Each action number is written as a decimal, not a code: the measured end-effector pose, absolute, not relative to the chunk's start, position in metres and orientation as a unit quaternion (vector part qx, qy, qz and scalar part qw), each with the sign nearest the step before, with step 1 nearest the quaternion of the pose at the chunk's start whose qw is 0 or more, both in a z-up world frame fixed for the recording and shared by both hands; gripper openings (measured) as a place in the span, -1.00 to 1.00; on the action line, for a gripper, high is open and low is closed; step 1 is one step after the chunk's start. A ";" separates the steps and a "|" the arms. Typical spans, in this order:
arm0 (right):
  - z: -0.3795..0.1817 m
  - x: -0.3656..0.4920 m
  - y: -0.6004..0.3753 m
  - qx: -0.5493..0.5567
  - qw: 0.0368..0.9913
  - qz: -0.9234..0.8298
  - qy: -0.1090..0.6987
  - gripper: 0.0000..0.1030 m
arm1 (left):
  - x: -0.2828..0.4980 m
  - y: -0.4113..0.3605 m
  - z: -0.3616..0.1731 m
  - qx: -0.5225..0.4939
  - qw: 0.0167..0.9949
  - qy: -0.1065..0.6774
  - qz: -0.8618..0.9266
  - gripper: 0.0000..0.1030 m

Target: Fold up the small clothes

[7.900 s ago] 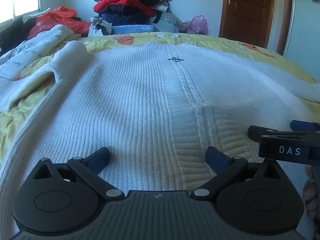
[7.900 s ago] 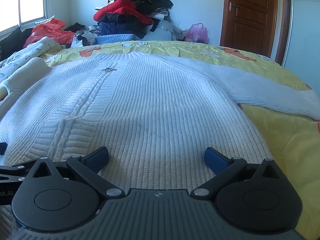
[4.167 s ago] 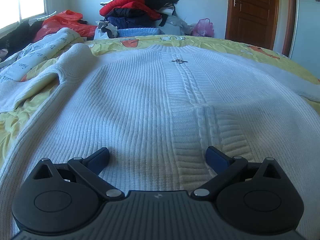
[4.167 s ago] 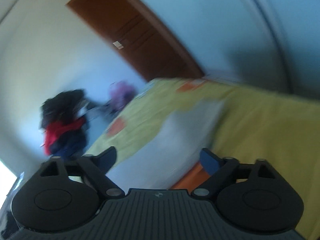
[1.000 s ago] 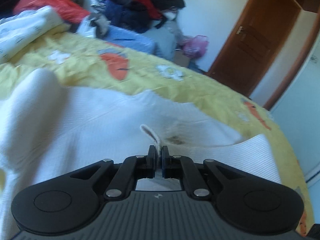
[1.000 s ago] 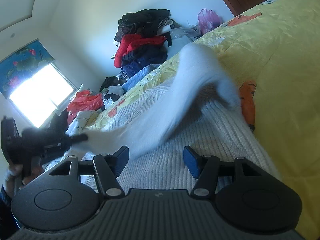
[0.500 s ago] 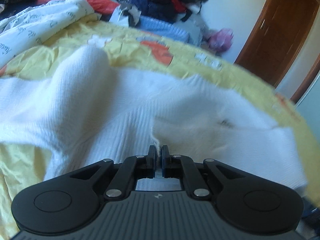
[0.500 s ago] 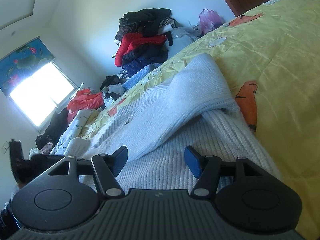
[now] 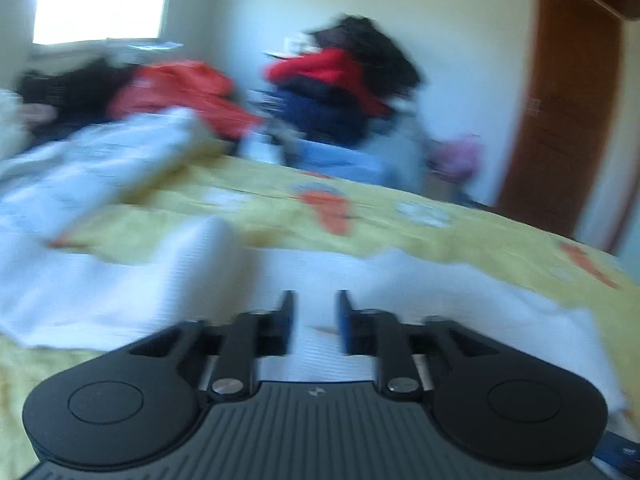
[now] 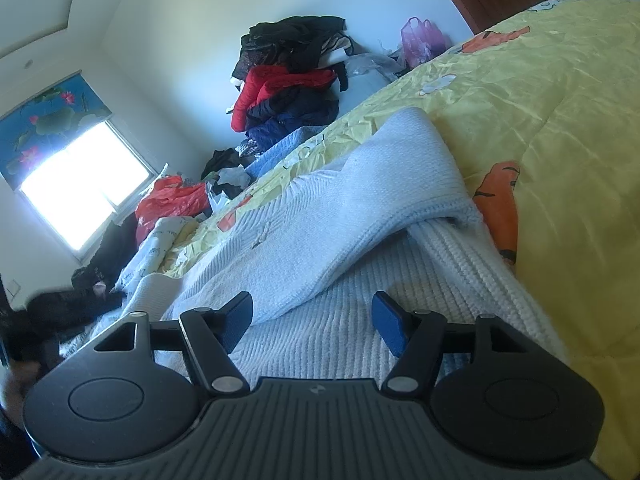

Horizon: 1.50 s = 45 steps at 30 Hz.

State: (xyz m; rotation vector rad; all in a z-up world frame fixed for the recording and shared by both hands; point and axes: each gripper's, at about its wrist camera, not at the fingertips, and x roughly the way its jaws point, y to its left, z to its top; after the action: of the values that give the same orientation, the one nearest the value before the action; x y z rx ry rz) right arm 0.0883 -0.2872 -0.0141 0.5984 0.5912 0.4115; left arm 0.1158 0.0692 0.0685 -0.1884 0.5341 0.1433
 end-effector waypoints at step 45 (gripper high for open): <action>0.005 0.237 -0.279 0.018 0.938 0.077 0.336 0.97 | -0.003 0.405 0.005 -0.503 0.804 0.156 0.276 0.43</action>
State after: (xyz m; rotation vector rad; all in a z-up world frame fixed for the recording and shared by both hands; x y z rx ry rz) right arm 0.2374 -0.2792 0.0051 0.0372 0.6868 0.1571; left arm -0.0026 0.4050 0.0047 -1.0778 0.3344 0.5918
